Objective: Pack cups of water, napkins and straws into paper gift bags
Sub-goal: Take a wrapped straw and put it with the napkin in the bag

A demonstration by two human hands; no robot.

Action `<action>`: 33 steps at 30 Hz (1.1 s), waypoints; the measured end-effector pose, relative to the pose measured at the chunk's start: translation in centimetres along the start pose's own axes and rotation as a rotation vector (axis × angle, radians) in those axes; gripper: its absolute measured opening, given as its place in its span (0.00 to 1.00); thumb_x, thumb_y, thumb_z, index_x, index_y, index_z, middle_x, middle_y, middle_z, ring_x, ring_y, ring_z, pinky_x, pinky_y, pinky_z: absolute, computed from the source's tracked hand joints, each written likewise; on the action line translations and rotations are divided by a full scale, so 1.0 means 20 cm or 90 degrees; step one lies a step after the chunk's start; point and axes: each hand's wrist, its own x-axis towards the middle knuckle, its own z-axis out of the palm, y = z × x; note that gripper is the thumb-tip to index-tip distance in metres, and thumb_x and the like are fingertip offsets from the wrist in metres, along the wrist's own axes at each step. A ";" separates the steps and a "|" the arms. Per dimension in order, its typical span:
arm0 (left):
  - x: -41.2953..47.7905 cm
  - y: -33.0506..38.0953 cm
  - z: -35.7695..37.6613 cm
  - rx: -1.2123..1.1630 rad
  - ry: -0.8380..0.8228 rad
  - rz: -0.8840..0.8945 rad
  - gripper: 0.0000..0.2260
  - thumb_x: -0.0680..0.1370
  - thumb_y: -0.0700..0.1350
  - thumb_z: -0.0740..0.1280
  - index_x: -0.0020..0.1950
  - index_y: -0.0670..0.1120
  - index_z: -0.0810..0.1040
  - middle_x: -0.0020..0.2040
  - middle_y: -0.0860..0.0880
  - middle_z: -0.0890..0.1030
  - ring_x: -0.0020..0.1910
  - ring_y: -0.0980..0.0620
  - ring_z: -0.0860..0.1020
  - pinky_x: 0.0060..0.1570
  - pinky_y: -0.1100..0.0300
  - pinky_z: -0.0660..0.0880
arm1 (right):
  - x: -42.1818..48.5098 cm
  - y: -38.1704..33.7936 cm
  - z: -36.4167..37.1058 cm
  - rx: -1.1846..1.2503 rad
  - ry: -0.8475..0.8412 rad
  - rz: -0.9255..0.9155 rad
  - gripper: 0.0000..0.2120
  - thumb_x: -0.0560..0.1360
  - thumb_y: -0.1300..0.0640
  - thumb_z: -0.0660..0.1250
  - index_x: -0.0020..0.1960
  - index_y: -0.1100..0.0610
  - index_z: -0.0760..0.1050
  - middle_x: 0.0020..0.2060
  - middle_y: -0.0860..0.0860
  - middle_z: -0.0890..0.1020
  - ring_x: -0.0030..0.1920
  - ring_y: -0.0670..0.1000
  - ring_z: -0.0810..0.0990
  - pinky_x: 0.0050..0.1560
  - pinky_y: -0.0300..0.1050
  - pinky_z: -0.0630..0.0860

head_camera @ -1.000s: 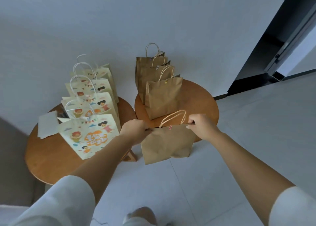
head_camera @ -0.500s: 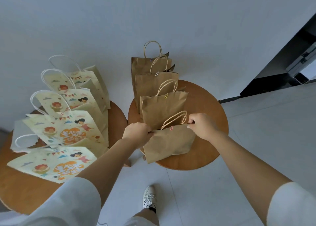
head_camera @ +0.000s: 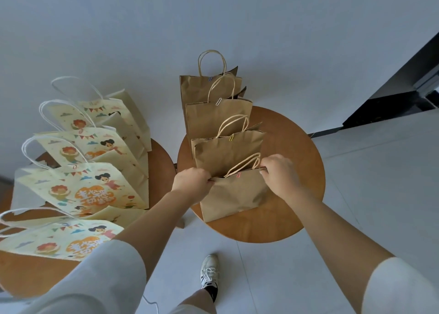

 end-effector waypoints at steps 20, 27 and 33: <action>-1.16 -0.13 0.07 -0.108 0.181 -0.125 0.15 0.79 0.44 0.59 0.66 0.47 0.71 0.64 0.48 0.71 0.63 0.47 0.70 0.57 0.54 0.70 | -0.96 -0.74 -0.04 0.165 0.038 -0.179 0.17 0.78 0.63 0.57 0.65 0.62 0.73 0.61 0.56 0.76 0.61 0.55 0.73 0.58 0.45 0.70; -1.65 -0.53 0.12 -0.145 0.223 -0.245 0.19 0.80 0.46 0.59 0.71 0.50 0.67 0.66 0.49 0.72 0.65 0.48 0.70 0.57 0.53 0.72 | -1.14 -1.34 -0.03 0.105 -0.025 -0.323 0.17 0.79 0.60 0.56 0.66 0.61 0.71 0.62 0.55 0.75 0.63 0.54 0.70 0.59 0.48 0.70; -2.08 -1.00 0.13 -0.192 0.276 -0.391 0.17 0.79 0.45 0.59 0.68 0.49 0.71 0.63 0.50 0.74 0.59 0.48 0.74 0.50 0.56 0.72 | -1.28 -1.98 0.05 0.076 -0.075 -0.452 0.17 0.79 0.59 0.56 0.65 0.62 0.71 0.60 0.56 0.76 0.61 0.56 0.73 0.56 0.48 0.71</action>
